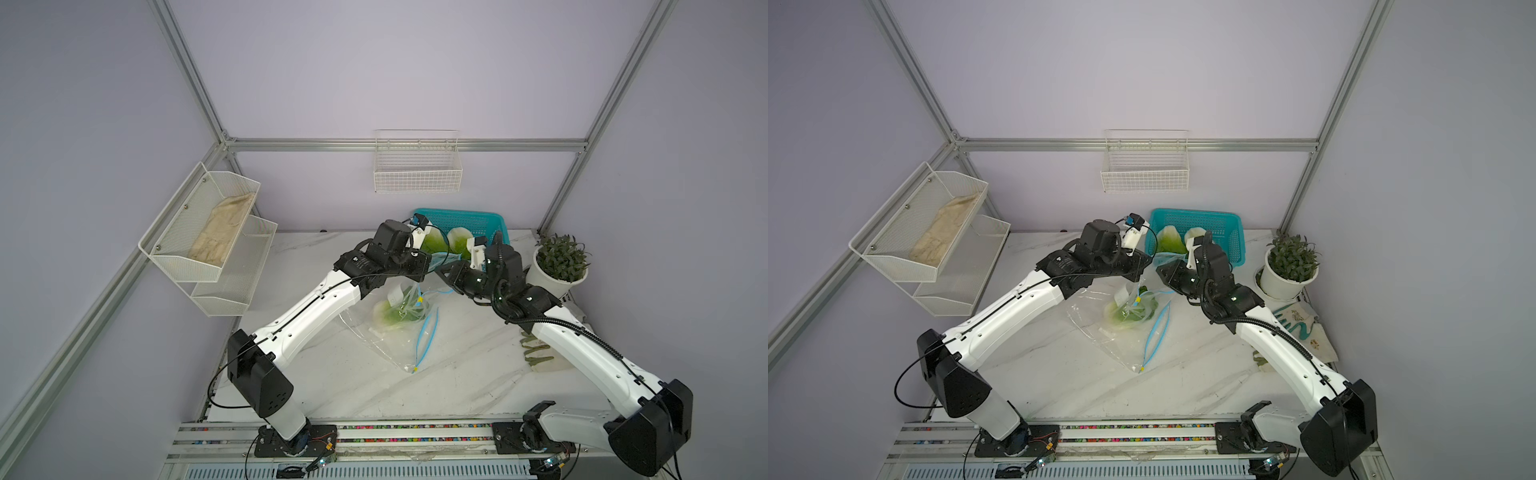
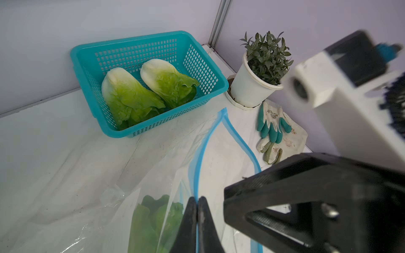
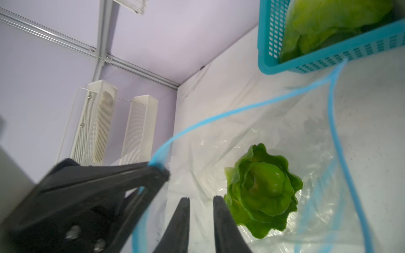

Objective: Open the zip-top bag and take out the chinese cabbages
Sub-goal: Pick up the Chinese cabbage from the zipper food storage bag.

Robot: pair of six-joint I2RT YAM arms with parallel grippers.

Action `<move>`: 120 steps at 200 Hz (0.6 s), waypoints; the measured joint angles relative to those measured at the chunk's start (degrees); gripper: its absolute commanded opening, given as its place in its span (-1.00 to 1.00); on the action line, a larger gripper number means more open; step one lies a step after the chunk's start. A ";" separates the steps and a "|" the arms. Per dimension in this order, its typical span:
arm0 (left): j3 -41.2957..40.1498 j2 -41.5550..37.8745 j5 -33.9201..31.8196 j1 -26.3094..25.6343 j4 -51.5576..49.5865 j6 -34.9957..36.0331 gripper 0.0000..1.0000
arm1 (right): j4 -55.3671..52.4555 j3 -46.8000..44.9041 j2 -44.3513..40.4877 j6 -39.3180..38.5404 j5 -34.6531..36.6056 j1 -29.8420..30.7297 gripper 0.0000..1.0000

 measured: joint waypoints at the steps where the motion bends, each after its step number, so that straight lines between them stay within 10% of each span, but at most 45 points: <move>1: 0.02 0.00 0.02 -0.02 0.02 -0.02 -0.93 | 0.09 -0.11 0.04 0.07 0.00 0.07 -0.53; 101: -0.07 0.00 3.58 -1.97 0.94 1.36 -0.92 | 6.14 -2.56 5.40 2.54 1.14 4.26 -0.38; 120: -0.07 0.00 4.09 -1.97 0.98 1.66 -0.61 | 6.38 -5.35 5.66 2.38 1.88 4.24 -0.38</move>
